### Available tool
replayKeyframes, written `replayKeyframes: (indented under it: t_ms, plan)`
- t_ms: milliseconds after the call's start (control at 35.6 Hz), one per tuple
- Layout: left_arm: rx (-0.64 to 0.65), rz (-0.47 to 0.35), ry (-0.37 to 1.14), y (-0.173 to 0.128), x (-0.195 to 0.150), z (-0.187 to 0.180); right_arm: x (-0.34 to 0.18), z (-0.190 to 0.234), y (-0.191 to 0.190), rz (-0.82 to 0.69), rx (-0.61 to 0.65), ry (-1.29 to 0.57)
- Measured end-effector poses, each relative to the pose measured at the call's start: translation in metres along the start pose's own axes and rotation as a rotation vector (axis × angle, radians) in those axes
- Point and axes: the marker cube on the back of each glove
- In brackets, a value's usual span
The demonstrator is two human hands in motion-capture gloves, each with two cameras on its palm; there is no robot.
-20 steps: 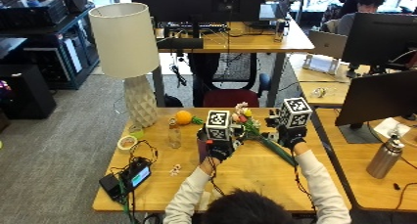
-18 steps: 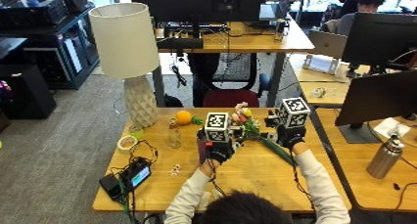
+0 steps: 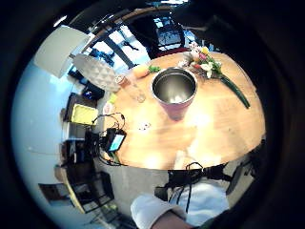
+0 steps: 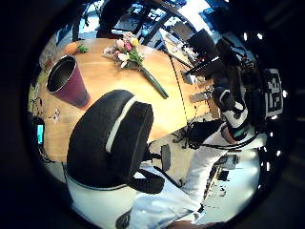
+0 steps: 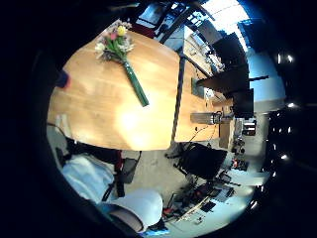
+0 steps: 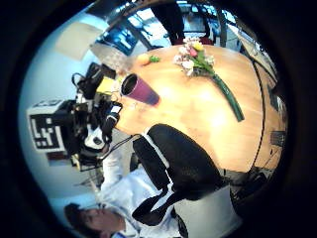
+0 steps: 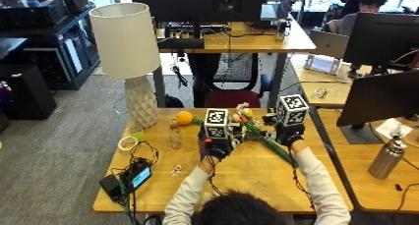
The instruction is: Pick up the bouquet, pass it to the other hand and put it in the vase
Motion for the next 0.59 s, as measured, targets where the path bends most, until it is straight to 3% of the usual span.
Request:
replayKeyframes:
  t_ms: [337,589]
  plan:
    - [0.0,0.028,0.007,-0.007,0.014,-0.003,0.021,-0.005,-0.01,0.074,-0.04,-0.037]
    - [-0.021,0.077,0.02,-0.005,0.023,0.006,0.088,0.021,-0.054,0.25,-0.07,-0.103]
